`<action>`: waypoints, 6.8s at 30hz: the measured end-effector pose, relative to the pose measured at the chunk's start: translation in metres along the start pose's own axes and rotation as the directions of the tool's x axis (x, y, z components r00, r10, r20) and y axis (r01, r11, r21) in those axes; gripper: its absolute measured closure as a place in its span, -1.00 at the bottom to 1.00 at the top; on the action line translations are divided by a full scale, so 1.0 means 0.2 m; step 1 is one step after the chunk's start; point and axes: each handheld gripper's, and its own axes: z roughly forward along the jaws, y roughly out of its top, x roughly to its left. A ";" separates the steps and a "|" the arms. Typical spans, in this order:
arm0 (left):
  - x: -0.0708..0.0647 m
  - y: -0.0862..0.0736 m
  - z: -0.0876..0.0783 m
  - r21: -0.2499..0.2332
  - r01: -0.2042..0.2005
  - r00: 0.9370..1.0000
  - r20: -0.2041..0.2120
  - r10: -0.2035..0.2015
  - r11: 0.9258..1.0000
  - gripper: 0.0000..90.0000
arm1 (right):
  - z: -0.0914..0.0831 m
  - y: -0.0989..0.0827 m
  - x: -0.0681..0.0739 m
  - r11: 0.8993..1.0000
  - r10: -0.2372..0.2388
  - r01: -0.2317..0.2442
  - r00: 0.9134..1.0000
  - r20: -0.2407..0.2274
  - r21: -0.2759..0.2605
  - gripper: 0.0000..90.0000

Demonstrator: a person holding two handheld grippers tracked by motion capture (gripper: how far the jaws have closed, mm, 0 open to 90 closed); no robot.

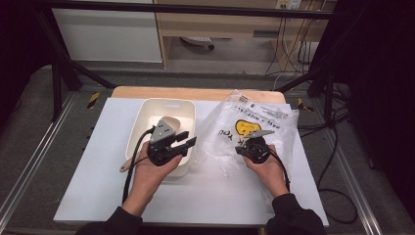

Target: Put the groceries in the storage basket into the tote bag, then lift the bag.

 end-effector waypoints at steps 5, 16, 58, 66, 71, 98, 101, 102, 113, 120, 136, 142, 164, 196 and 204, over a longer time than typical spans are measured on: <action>-0.06 -0.01 0.13 0.034 -0.015 0.999 0.032 0.014 0.999 0.78 | -0.01 0.00 -0.01 1.000 0.013 -0.013 1.000 -0.012 -0.003 1.00; -0.23 -0.12 0.43 0.091 -0.039 0.994 0.106 0.029 0.995 1.00 | -0.02 0.01 -0.05 0.998 0.058 -0.059 0.998 -0.032 -0.020 1.00; -0.17 -0.32 0.86 0.303 -0.192 0.976 0.163 0.147 0.934 1.00 | -0.32 0.29 -0.11 0.979 0.146 -0.145 0.989 -0.002 -0.142 1.00; -0.15 -0.30 0.90 0.308 -0.186 0.979 0.143 0.148 0.933 1.00 | -0.43 0.37 -0.08 0.971 0.137 -0.134 0.991 0.003 -0.198 1.00; -0.14 -0.28 0.92 0.311 -0.192 0.979 0.130 0.158 0.931 1.00 | -0.45 0.40 -0.07 0.969 0.130 -0.126 0.991 0.007 -0.213 1.00; -0.16 -0.19 0.86 0.280 -0.164 0.984 0.112 0.137 0.946 1.00 | -0.38 0.49 -0.14 0.965 0.184 -0.176 0.983 0.025 -0.194 1.00; -0.18 -0.16 0.80 0.270 -0.152 0.985 0.123 0.122 0.951 1.00 | -0.37 0.49 -0.14 0.966 0.181 -0.173 0.983 0.027 -0.190 1.00; -0.19 -0.15 0.78 0.270 -0.158 0.984 0.127 0.127 0.950 1.00 | -0.37 0.49 -0.14 0.967 0.180 -0.172 0.983 0.026 -0.189 1.00; -0.23 0.02 0.60 0.256 -0.092 0.985 0.165 0.050 0.962 1.00 | -0.34 0.47 -0.12 0.974 0.168 -0.164 0.986 0.014 -0.159 1.00; -0.14 0.11 0.51 0.241 -0.064 0.992 0.126 0.034 0.969 0.89 | -0.30 0.45 -0.11 0.976 0.167 -0.166 0.986 -0.005 -0.139 1.00; 0.13 0.22 0.37 0.192 0.000 1.000 -0.003 0.001 0.981 -0.24 | -0.27 0.45 -0.10 0.984 0.137 -0.138 0.990 -0.015 -0.111 1.00; 0.24 0.27 0.25 0.206 0.045 0.997 -0.063 -0.032 0.977 -0.60 | -0.28 0.44 -0.10 0.984 0.139 -0.141 0.990 -0.018 -0.110 1.00; 0.47 0.22 -0.12 0.215 0.116 0.974 -0.217 -0.068 0.970 -0.74 | -0.25 0.39 -0.10 0.987 0.121 -0.122 0.992 -0.016 -0.103 1.00; 0.42 -0.08 -0.36 0.287 0.133 0.968 -0.244 -0.062 0.949 -0.31 | -0.26 0.32 -0.11 0.989 0.109 -0.109 0.994 -0.003 -0.095 1.00; 0.47 -0.15 -0.39 0.303 0.175 0.966 -0.237 -0.103 0.937 -0.09 | -0.24 0.32 -0.09 0.990 0.105 -0.106 0.994 -0.009 -0.093 1.00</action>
